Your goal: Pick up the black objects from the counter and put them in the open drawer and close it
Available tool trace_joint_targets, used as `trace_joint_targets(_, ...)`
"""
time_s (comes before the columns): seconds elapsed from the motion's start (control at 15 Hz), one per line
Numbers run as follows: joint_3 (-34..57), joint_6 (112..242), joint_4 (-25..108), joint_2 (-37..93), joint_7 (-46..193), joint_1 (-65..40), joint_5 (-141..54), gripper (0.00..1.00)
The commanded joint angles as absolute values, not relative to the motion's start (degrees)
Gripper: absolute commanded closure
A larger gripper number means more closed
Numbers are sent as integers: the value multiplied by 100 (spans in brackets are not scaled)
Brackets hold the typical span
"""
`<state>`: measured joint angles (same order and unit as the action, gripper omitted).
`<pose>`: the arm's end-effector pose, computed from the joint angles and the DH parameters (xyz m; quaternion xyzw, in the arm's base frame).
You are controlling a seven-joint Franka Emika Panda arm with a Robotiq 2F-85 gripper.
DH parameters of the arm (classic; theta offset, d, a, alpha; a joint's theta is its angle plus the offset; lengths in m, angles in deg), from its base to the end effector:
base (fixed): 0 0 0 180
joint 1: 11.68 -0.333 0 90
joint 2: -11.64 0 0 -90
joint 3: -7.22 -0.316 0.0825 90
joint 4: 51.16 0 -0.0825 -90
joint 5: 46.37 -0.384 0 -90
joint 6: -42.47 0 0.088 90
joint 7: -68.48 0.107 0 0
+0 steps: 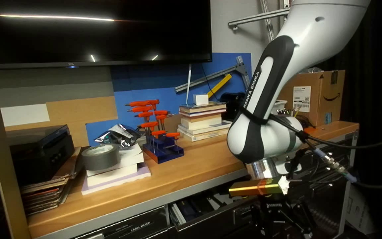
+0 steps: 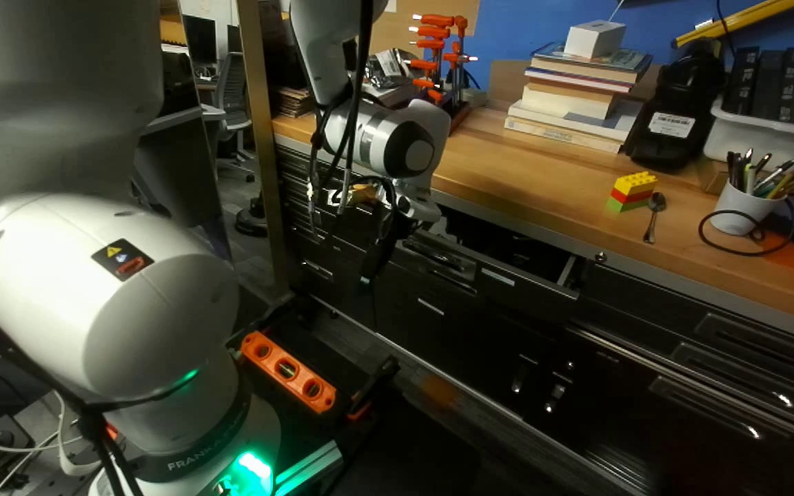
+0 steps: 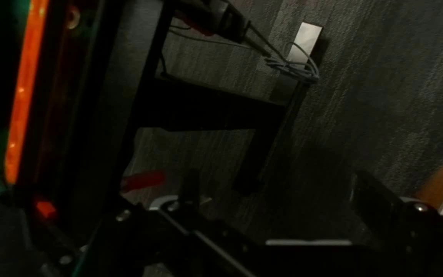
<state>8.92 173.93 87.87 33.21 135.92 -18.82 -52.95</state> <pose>0.4212 0.0412 0.1255 0.8037 -0.5389 -0.2176 0.1276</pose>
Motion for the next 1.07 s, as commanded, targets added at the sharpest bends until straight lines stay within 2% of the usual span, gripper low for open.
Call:
trace_joint_targets(0.0, 613, 18309, 8578, 3832, 13206, -1640, -6247, 0)
trace_joint_targets(0.47, -302, 20355, 8551, 4205, 12412, -1160, -8474, 0)
trace_joint_targets(1.0, -717, 20583, 7422, 4899, 11391, -1454, -9710, 0)
